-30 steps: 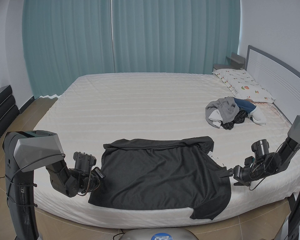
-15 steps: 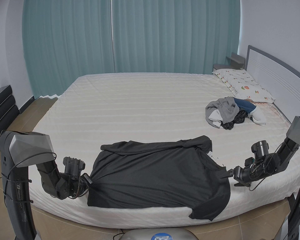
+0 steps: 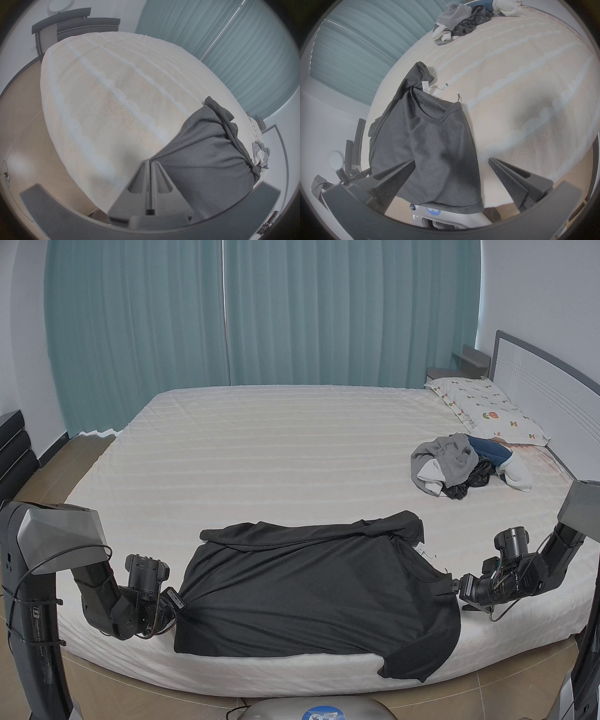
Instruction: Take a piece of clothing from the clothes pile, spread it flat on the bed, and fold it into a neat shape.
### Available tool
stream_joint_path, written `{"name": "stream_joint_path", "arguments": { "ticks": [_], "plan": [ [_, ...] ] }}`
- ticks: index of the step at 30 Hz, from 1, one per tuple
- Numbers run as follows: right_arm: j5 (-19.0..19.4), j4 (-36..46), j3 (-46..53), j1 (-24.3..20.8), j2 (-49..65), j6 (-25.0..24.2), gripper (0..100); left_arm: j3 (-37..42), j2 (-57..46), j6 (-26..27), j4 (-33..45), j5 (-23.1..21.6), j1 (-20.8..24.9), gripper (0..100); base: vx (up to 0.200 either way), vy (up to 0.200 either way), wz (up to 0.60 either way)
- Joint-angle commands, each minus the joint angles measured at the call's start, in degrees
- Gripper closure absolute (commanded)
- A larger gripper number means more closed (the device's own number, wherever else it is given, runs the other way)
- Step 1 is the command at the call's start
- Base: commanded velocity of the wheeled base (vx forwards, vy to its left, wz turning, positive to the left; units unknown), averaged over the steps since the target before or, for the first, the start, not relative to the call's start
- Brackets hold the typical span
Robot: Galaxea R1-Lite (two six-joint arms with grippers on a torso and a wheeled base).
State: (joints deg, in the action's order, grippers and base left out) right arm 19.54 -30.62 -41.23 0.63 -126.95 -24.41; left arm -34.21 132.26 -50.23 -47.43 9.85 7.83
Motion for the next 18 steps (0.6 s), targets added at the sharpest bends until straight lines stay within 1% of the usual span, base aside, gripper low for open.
{"name": "stream_joint_path", "arguments": {
  "ticks": [1,2,5,12,17,18],
  "plan": [
    [-0.7,-0.8,-0.3,-0.3,-2.6,0.0,0,-0.3,0.4,-0.1,0.0,0.0,0.0,100,0.000,0.000,0.00],
    [-0.9,-1.0,-0.3,-0.3,-2.7,0.1,100,-0.3,0.4,-0.1,0.0,0.0,0.0,100,0.000,0.000,0.00],
    [-1.5,-1.0,-0.3,-0.5,-2.9,0.1,100,-0.4,0.3,-0.2,0.0,-0.1,0.0,100,0.000,0.000,0.00],
    [-5.7,-0.1,1.5,0.1,-0.4,0.5,100,-0.5,0.3,-0.2,0.0,-0.3,-0.2,100,0.000,0.000,0.00],
    [-6.3,0.1,4.4,0.2,2.4,1.0,100,-0.6,0.0,-0.5,0.0,-0.6,-0.2,100,0.000,0.000,0.00],
    [-6.9,0.7,5.3,0.2,3.8,1.1,100,-0.6,-0.2,-0.5,0.0,-0.7,-0.2,100,0.000,0.000,0.00]
  ]
}}
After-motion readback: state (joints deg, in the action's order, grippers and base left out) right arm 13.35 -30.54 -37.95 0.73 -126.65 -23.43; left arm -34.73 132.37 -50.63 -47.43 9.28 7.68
